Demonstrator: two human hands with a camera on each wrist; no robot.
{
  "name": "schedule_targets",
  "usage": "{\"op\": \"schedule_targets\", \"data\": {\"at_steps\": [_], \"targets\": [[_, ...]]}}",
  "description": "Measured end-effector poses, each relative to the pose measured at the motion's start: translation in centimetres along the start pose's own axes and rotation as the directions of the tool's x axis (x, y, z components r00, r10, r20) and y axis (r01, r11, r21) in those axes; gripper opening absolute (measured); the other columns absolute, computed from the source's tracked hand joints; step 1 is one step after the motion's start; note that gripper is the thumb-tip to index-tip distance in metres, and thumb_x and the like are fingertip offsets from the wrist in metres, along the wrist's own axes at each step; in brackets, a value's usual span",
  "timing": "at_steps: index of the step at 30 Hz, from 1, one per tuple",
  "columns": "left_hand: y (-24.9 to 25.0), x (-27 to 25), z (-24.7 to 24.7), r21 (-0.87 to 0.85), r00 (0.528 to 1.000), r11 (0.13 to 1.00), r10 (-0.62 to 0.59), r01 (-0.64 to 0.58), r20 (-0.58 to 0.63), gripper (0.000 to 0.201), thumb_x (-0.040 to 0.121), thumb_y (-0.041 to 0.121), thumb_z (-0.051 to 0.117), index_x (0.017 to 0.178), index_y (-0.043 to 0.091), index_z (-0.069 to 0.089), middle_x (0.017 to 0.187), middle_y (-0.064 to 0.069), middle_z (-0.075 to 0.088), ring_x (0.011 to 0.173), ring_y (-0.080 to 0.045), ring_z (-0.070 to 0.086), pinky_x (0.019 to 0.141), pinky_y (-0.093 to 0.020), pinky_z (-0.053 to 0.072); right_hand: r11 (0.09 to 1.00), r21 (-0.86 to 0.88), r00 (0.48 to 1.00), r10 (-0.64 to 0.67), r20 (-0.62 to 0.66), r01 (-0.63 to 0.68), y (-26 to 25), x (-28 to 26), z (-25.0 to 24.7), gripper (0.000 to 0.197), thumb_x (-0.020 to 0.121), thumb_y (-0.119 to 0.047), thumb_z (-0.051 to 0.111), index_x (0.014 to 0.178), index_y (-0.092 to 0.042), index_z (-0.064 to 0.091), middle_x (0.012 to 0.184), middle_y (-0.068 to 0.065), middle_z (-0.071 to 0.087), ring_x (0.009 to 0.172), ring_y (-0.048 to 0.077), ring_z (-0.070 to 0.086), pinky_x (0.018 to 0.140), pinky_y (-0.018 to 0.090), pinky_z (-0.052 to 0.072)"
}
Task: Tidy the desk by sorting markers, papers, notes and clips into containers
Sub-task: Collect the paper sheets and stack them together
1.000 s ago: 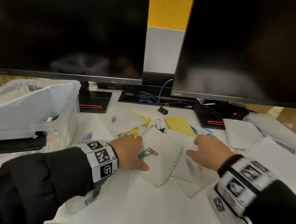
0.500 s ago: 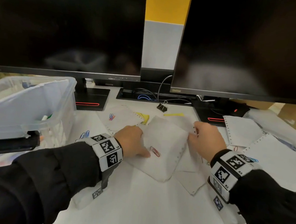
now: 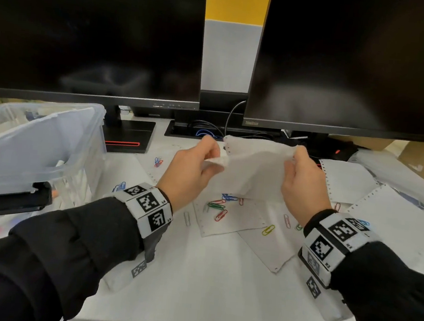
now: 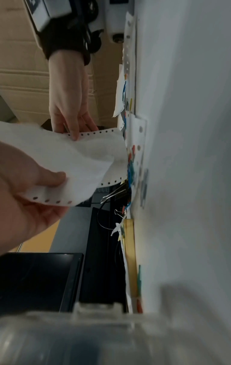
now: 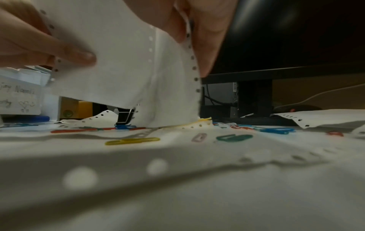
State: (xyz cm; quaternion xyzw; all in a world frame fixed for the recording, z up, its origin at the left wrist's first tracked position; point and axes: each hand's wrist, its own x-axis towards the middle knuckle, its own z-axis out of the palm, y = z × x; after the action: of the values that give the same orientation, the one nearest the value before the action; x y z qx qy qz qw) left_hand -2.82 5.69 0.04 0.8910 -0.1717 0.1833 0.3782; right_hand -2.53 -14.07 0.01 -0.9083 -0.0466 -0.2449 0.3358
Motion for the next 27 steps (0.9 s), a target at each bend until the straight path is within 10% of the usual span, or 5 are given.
{"op": "schedule_targets", "data": {"at_steps": [7, 12, 16, 20, 27], "targets": [[0.7, 0.9, 0.3, -0.167, 0.985, 0.975, -0.161, 0.15, -0.058, 0.077, 0.074, 0.02, 0.076, 0.135, 0.019, 0.029, 0.118, 0.008, 0.052, 0.101, -0.004, 0.048, 0.086, -0.021, 0.045, 0.955, 0.229, 0.978, -0.205, 0.043, 0.19, -0.8, -1.0, -0.1, 0.022, 0.091, -0.001, 0.049, 0.101, -0.02, 0.045, 0.102, -0.002, 0.057, 0.088, 0.003, 0.055, 0.071, -0.003, 0.042], [0.3, 1.4, 0.6, 0.164, 0.995, 0.986, 0.04, -0.025, -0.092, 0.03, 0.078, 0.035, 0.07, 0.1, 0.015, 0.066, 0.076, 0.013, 0.048, 0.086, -0.01, 0.042, 0.073, -0.02, 0.043, 0.982, 0.084, 0.97, -0.18, 0.163, 0.168, -0.2, -1.4, -0.7, 0.03, 0.085, -0.004, 0.06, 0.107, -0.017, 0.045, 0.107, 0.0, 0.052, 0.094, 0.013, 0.053, 0.073, 0.012, 0.043], [0.1, 1.8, 1.0, 0.266, 0.979, 0.955, 0.169, -0.133, -0.116, 0.032, 0.077, 0.036, 0.071, 0.089, 0.007, 0.067, 0.087, 0.003, 0.044, 0.088, -0.01, 0.033, 0.064, -0.015, 0.026, 0.922, -0.377, 0.963, 0.172, 0.207, -0.084, 2.1, -1.7, -1.8, 0.042, 0.083, -0.013, 0.059, 0.12, -0.013, 0.04, 0.12, 0.008, 0.043, 0.102, 0.024, 0.05, 0.075, 0.025, 0.042], [0.3, 1.5, 1.2, 0.199, 0.987, 0.972, 0.142, -0.124, -0.079, 0.025, 0.085, 0.027, 0.063, 0.101, 0.008, 0.058, 0.1, -0.005, 0.058, 0.089, -0.009, 0.041, 0.068, -0.014, 0.029, 0.503, -0.751, 0.678, 0.728, 0.102, -0.427, 4.2, -1.3, -3.0, 0.067, 0.086, -0.033, 0.054, 0.137, 0.0, 0.024, 0.142, 0.024, 0.031, 0.129, 0.039, 0.038, 0.107, 0.046, 0.034], [0.9, 1.3, 0.9, 0.002, 0.997, 0.999, 0.044, -0.044, -0.057, 0.05, 0.085, 0.011, 0.064, 0.127, 0.016, 0.036, 0.118, -0.007, 0.06, 0.087, -0.009, 0.051, 0.059, -0.003, 0.038, 0.609, -0.686, 0.69, 0.691, 0.214, -0.397, 5.3, -0.7, -3.9, 0.048, 0.095, -0.024, 0.044, 0.133, 0.0, 0.028, 0.108, 0.013, 0.051, 0.091, 0.023, 0.054, 0.077, 0.031, 0.045]]}}
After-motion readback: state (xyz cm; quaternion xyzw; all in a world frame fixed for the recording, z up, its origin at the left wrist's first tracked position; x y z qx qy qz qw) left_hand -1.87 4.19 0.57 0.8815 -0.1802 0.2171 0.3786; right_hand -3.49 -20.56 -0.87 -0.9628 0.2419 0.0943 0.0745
